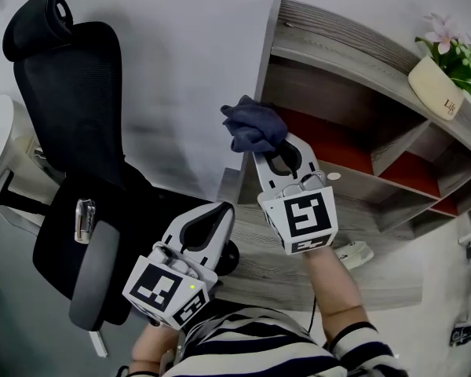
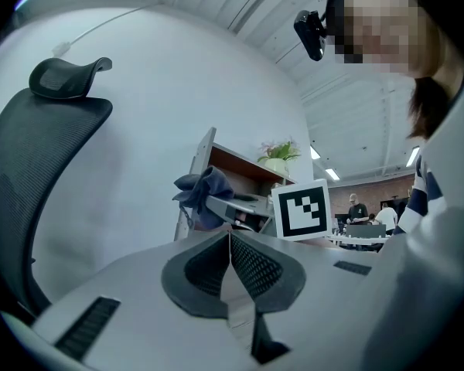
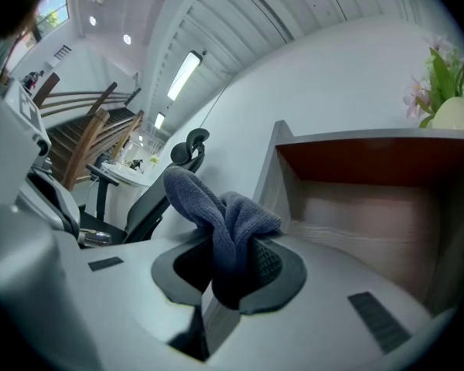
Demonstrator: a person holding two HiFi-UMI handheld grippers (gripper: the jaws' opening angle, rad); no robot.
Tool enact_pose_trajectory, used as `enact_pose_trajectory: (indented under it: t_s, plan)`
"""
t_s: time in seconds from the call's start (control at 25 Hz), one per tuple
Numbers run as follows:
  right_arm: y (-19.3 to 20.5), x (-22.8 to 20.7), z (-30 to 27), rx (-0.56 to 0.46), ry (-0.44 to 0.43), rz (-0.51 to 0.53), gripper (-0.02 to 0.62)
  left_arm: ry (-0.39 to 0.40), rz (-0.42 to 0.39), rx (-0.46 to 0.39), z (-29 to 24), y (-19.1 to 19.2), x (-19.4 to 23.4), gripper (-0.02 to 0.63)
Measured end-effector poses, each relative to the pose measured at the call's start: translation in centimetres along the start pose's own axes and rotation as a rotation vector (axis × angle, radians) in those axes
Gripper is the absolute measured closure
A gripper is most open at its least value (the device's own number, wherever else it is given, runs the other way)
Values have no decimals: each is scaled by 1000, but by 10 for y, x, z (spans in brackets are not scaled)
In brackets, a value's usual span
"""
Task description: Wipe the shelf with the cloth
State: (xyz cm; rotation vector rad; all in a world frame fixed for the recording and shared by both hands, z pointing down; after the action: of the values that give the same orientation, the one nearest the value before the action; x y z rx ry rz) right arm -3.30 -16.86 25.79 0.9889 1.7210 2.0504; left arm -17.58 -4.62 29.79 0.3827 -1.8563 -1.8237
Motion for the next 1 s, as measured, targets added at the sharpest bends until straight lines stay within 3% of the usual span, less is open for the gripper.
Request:
enact_pose_trajectory:
  t_s: [0.28, 0.64, 0.8, 1.0]
  plan:
    - [29, 8, 3, 77, -52, -41, 520, -36, 8, 9, 1, 3, -5, 586]
    - [38, 18, 12, 110, -112, -56, 520, -47, 25, 24, -2, 7, -11, 586]
    - [21, 14, 21, 67, -132, -60, 520, -39, 11, 15, -4, 3, -17, 586]
    - [-13, -1, 29, -78, -118, -54, 520, -65, 5, -18, -6, -1, -22, 586]
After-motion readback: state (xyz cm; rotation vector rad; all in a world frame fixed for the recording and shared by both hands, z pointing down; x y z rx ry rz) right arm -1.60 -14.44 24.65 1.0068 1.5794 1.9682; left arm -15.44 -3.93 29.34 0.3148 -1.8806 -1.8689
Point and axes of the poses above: the fingertips, and each gripper's own axes: z backward along the fingers, x to its left, y out of its underside, the point moved 10 cm from there along z, backward along the fingers, and after that the axes turned 1 degree about -z, right-handed, at the moved point
